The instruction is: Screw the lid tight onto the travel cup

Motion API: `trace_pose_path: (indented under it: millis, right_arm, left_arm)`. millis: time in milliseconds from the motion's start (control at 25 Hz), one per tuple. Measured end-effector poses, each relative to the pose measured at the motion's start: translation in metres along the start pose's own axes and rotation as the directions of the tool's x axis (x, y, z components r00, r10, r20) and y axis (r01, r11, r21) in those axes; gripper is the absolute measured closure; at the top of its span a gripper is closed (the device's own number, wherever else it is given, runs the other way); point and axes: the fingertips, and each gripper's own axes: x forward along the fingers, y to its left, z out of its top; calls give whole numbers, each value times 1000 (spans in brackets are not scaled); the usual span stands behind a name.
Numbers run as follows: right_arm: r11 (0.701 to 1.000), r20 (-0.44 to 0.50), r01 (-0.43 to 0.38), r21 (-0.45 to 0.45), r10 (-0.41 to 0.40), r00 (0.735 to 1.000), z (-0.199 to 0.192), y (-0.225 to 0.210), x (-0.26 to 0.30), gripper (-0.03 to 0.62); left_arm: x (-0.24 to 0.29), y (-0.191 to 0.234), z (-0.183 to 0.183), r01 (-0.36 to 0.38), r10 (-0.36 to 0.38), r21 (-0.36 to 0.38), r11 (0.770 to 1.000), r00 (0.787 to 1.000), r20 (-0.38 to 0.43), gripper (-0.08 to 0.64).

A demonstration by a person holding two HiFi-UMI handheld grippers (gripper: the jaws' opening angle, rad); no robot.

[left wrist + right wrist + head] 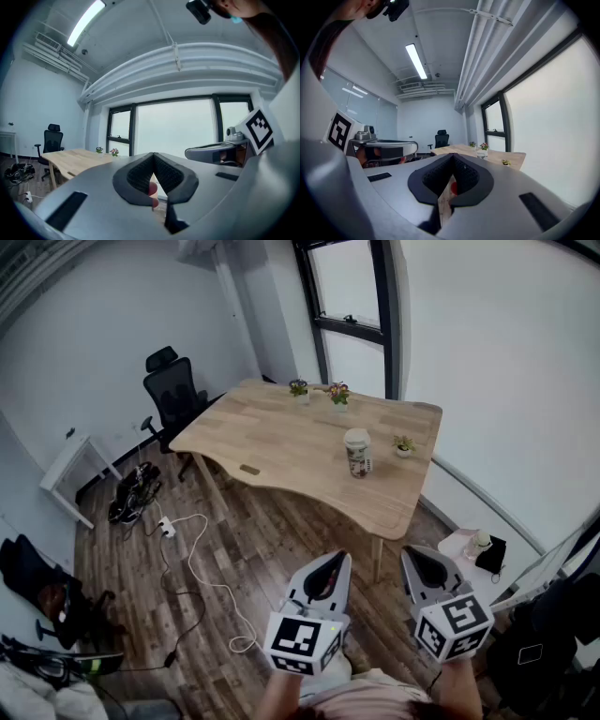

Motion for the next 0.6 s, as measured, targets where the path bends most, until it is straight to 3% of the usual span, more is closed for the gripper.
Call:
trace_pose_path:
  millis: [600]
  right_arm:
    - [996,10,-52,77,51,999,-3,-19,-5,594]
  left_arm:
    - [15,-22,-8,-23,24,12,1000,999,-33,560]
